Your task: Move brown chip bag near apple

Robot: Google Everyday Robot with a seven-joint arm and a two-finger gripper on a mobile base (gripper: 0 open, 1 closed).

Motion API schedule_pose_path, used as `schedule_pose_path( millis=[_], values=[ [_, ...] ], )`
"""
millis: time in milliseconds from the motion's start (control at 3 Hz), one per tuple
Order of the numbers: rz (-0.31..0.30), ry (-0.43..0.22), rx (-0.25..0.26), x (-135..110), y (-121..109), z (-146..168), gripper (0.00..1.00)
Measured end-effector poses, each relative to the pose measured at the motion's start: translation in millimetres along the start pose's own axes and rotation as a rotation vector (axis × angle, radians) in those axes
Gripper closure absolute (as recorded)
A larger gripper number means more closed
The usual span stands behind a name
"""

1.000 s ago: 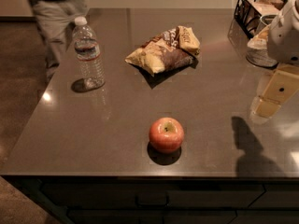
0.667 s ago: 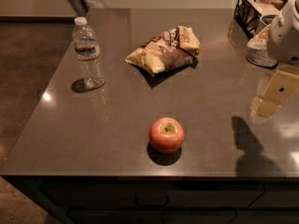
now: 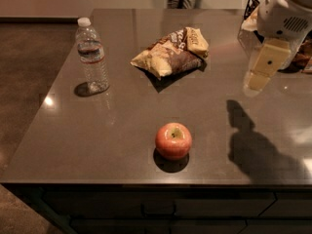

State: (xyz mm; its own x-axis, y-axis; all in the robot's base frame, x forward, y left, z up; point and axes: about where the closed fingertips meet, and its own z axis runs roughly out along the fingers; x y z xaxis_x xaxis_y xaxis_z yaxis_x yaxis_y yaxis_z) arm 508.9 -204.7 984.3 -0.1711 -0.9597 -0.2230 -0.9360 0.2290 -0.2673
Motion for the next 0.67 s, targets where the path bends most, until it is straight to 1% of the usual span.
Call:
schedule_pose_path(
  millis=[333, 667],
  values=[
    [-0.008, -0.02, 0.01, -12, -30, 7, 0.0],
    [-0.02, -0.083, 0.015, -31, -61, 21, 0.0]
  ],
)
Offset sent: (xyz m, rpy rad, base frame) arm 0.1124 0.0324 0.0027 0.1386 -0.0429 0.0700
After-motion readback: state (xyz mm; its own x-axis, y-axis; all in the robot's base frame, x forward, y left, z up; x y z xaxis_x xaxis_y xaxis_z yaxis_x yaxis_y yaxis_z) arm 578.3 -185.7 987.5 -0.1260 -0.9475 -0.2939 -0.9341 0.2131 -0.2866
